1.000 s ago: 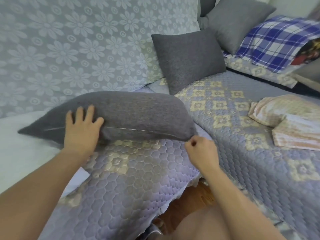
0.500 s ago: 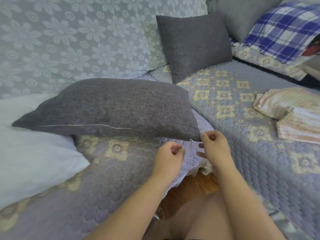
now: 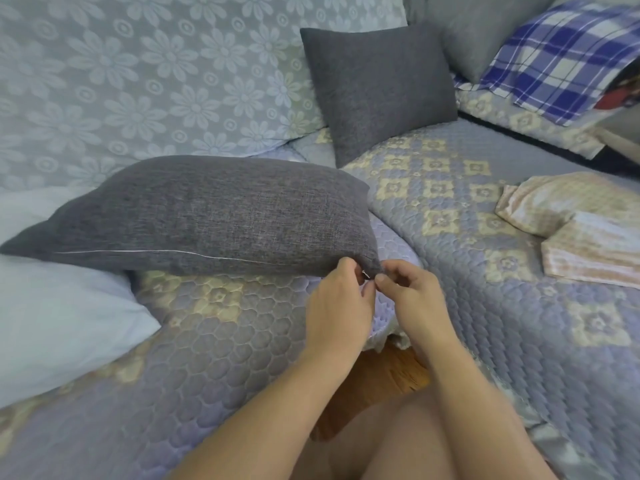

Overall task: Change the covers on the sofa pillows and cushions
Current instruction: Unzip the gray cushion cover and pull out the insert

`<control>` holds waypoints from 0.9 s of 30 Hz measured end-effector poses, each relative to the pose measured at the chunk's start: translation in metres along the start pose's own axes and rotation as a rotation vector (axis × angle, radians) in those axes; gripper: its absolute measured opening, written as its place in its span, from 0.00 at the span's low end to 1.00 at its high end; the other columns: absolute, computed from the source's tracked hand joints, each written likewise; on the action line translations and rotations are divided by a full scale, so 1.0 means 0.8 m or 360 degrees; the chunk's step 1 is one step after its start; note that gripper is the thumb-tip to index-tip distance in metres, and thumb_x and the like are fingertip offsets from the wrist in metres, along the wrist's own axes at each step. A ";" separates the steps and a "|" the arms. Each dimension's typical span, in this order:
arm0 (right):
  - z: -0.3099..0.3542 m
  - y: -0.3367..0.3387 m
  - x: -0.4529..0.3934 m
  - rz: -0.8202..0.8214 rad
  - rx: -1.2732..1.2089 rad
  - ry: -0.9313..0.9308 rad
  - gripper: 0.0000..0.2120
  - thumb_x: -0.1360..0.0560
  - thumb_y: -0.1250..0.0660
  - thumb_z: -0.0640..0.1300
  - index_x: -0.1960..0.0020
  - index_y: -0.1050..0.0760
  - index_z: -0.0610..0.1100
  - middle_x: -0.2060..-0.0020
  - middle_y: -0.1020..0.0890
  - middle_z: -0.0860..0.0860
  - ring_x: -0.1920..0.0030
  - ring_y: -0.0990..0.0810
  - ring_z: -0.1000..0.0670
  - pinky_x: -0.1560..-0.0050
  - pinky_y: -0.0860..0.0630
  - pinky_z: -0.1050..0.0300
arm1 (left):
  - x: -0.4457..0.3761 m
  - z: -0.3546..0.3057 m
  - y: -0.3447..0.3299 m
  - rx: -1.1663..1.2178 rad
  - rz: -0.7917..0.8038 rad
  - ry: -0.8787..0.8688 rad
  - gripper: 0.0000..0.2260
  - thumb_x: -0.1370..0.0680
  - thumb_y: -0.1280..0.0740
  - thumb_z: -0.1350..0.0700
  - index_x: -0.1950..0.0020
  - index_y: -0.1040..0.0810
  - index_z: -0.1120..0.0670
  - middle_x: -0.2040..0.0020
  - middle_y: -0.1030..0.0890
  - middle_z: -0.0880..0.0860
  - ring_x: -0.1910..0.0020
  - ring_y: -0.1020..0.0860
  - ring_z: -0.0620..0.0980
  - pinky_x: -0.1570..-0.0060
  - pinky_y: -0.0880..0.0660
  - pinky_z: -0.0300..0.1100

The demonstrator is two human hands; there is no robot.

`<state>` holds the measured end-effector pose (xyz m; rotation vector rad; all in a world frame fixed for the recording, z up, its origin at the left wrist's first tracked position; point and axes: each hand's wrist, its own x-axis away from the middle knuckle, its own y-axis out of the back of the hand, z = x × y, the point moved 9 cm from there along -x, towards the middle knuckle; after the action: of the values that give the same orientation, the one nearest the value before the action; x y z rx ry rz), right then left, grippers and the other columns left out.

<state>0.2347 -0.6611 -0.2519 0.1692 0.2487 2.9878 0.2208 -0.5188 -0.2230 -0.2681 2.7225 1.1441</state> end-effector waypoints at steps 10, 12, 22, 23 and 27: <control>0.011 0.003 0.006 0.0023 -0.0076 0.0111 0.04 0.25 0.30 0.38 0.51 0.18 0.43 0.54 0.18 0.37 0.54 0.21 0.42 0.43 0.24 0.37 | 0.002 -0.029 0.013 -0.0541 -0.0004 -0.0287 0.03 0.19 0.33 0.55 0.50 0.25 0.51 0.60 0.17 0.50 0.62 0.19 0.50 0.67 0.39 0.42; 0.015 -0.002 0.008 0.0000 -0.0042 0.0169 0.01 0.24 0.31 0.41 0.52 0.21 0.44 0.57 0.21 0.38 0.56 0.22 0.45 0.46 0.24 0.35 | -0.001 -0.022 0.012 -0.0321 0.0066 -0.0177 0.06 0.15 0.43 0.54 0.45 0.27 0.52 0.53 0.16 0.52 0.54 0.19 0.54 0.62 0.37 0.44; 0.021 0.026 0.010 -0.0559 0.0154 0.0237 0.09 0.22 0.32 0.39 0.56 0.26 0.52 0.58 0.19 0.51 0.56 0.21 0.52 0.53 0.25 0.55 | -0.009 0.037 0.041 -0.0134 0.0044 0.0360 0.03 0.18 0.42 0.58 0.47 0.29 0.53 0.52 0.21 0.54 0.55 0.23 0.57 0.59 0.29 0.49; 0.020 0.028 0.009 -0.0599 0.0145 0.0227 0.10 0.22 0.32 0.39 0.56 0.26 0.53 0.58 0.19 0.50 0.54 0.20 0.50 0.51 0.24 0.51 | -0.010 0.050 0.052 -0.0187 0.0015 0.0384 0.03 0.18 0.42 0.58 0.47 0.30 0.52 0.53 0.21 0.53 0.56 0.23 0.56 0.60 0.28 0.49; 0.019 0.038 0.002 -0.0767 0.0047 0.0194 0.11 0.21 0.33 0.39 0.56 0.26 0.55 0.58 0.20 0.52 0.53 0.17 0.46 0.47 0.20 0.42 | -0.017 0.107 0.116 -0.0414 -0.0155 0.0478 0.03 0.18 0.43 0.58 0.49 0.31 0.53 0.56 0.23 0.55 0.58 0.25 0.59 0.60 0.32 0.49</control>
<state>0.2307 -0.6882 -0.2313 -0.0643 0.2977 2.5181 0.2201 -0.3918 -0.2149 -0.6494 2.7618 1.5402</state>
